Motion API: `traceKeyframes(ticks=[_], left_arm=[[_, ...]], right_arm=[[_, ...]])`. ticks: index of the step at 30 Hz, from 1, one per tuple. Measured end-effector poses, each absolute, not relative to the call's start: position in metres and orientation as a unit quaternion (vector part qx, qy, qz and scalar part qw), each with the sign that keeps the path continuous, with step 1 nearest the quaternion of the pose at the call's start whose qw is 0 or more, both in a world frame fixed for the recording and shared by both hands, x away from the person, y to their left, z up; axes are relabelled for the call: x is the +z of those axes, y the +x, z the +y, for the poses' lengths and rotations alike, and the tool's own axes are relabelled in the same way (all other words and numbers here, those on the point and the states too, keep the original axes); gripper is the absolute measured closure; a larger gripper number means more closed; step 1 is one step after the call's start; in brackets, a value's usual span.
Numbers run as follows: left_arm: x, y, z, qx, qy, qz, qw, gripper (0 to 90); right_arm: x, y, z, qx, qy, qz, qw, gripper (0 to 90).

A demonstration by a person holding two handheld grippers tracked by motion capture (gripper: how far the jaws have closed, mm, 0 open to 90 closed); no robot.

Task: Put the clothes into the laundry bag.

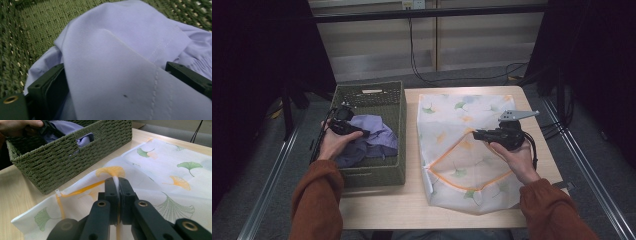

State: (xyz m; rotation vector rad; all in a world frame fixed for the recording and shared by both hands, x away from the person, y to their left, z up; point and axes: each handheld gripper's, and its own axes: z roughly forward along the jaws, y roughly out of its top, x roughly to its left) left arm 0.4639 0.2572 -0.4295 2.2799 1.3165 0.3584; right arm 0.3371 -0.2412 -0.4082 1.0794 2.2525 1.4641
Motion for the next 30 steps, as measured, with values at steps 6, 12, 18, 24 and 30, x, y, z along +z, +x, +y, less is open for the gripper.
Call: traceKeyframes(ticks=[6, 12, 18, 24, 30], left_arm=[[-0.436, 0.464, 0.252, 0.134, 0.844, 0.474, 0.211, 6.5], [-0.441, 0.461, 0.247, 0.115, 0.859, 0.457, 0.199, 5.0], [-0.455, 0.462, 0.242, 0.112, 0.866, 0.456, 0.171, 5.0], [-0.460, 0.463, 0.243, 0.113, 0.867, 0.460, 0.157, 4.6], [-0.465, 0.465, 0.244, 0.096, 0.867, 0.469, 0.138, 4.3]], right_arm=[[-0.408, 0.337, -0.242, 0.504, 0.372, 0.770, 0.122, 87.7], [-0.408, 0.337, -0.240, 0.501, 0.369, 0.773, 0.123, 87.7], [-0.408, 0.337, -0.241, 0.497, 0.369, 0.775, 0.128, 87.8], [-0.409, 0.337, -0.241, 0.497, 0.371, 0.774, 0.127, 87.9], [-0.409, 0.336, -0.240, 0.495, 0.369, 0.776, 0.127, 87.8]])
